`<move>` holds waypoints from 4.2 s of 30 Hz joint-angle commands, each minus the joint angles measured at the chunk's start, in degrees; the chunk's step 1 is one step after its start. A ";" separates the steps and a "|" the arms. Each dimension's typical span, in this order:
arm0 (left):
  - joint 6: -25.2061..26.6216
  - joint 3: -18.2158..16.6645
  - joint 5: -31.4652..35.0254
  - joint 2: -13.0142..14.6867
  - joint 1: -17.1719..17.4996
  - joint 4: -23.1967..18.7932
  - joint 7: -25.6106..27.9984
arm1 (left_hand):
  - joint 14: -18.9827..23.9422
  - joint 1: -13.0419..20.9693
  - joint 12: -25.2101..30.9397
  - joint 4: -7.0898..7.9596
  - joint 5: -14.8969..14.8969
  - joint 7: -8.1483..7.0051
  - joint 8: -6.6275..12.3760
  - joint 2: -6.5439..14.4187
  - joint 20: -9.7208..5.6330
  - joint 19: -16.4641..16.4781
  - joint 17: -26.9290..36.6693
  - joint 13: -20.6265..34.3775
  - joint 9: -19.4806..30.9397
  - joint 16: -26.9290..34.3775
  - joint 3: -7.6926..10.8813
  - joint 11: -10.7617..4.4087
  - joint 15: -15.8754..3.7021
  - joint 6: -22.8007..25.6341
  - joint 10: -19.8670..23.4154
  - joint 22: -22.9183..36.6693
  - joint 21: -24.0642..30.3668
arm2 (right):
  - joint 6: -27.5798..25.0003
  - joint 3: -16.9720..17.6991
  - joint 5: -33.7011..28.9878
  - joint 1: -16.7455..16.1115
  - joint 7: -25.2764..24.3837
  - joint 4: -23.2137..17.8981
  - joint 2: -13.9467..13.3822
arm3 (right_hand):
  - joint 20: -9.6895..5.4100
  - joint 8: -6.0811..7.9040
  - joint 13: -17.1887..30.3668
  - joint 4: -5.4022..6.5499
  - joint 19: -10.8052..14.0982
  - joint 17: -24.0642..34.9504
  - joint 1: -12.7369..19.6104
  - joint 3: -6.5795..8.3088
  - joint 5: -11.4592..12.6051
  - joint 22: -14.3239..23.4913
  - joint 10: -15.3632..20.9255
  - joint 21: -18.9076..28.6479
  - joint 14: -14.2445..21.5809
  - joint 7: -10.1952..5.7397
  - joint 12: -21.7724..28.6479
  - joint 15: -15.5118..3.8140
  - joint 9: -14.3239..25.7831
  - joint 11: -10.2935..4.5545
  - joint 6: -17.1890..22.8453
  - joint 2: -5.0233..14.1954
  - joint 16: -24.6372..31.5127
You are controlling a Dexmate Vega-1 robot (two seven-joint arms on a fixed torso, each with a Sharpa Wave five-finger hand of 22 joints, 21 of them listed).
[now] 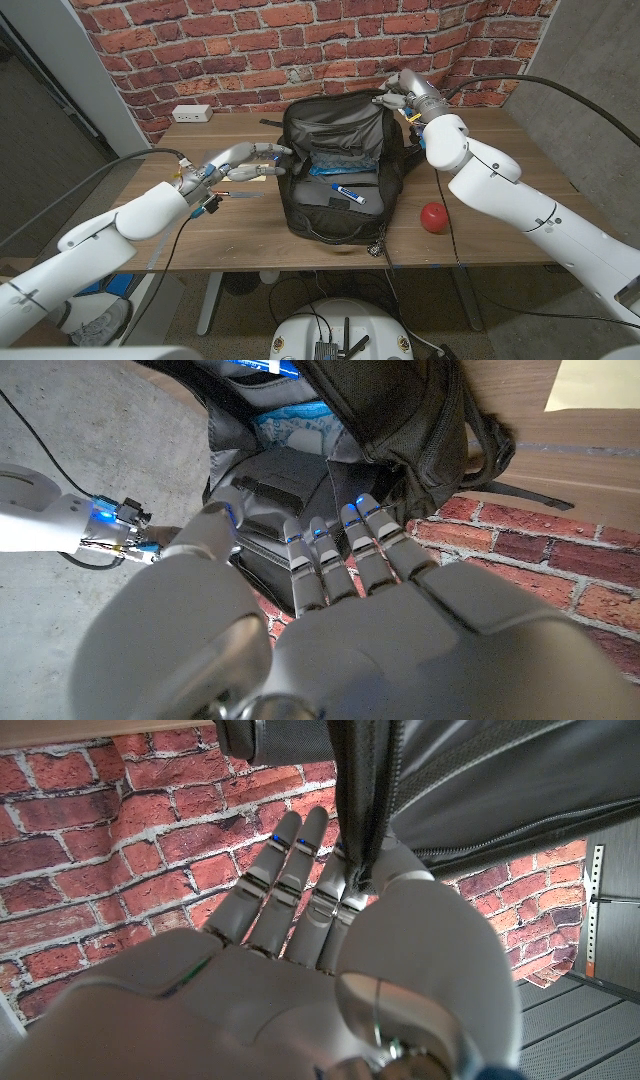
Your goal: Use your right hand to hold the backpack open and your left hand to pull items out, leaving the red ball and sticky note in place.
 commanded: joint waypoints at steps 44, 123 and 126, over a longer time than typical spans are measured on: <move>-0.33 22.28 18.40 1.72 -30.74 -1.20 -17.07 | -3.17 8.91 -1.03 0.15 0.16 -1.59 -1.14 -0.92 -7.43 -0.32 0.05 0.11 0.26 -0.36 -3.91 -1.36 -8.24 -3.08 -3.24 0.07 -0.20 | 4.68 1.57 1.05 1.05 -0.65 3.26 1.93 | -7.13 -1.01 0.40 0.43 0.47 0.61 1.05 -0.53 0.44 0.31 0.31 1.08 0.84 -0.18 -0.56 -6.90 0.24 0.48 0.95 1.39 -0.69; -5.43 38.97 50.36 -12.39 -45.09 5.12 -21.71 | -0.78 19.98 -0.19 0.75 -0.37 -1.91 0.20 -3.77 -9.37 1.95 0.10 0.11 0.28 0.06 -9.98 -2.76 -9.36 -3.25 0.13 -0.01 -0.01 | 8.73 1.32 2.02 3.79 0.12 8.52 3.70 | -7.13 -2.28 0.89 0.48 0.28 1.15 1.03 -0.96 0.85 0.25 0.42 2.03 1.36 -0.11 -1.11 -6.92 0.40 0.48 1.42 1.49 -1.79; -5.76 39.52 50.31 -12.94 -45.68 6.00 -22.03 | -0.04 20.58 -0.01 0.89 -0.43 -1.82 0.51 -3.66 -9.34 2.79 0.13 0.11 0.28 0.10 -10.61 -2.93 -9.42 -2.12 1.40 0.04 0.18 | 8.97 1.46 2.16 3.66 0.07 8.64 3.63 | -7.13 -2.33 0.88 0.47 0.27 1.19 1.05 -0.97 0.87 0.25 0.43 2.06 1.40 -0.09 -1.15 -6.93 0.41 0.52 1.43 1.50 -1.81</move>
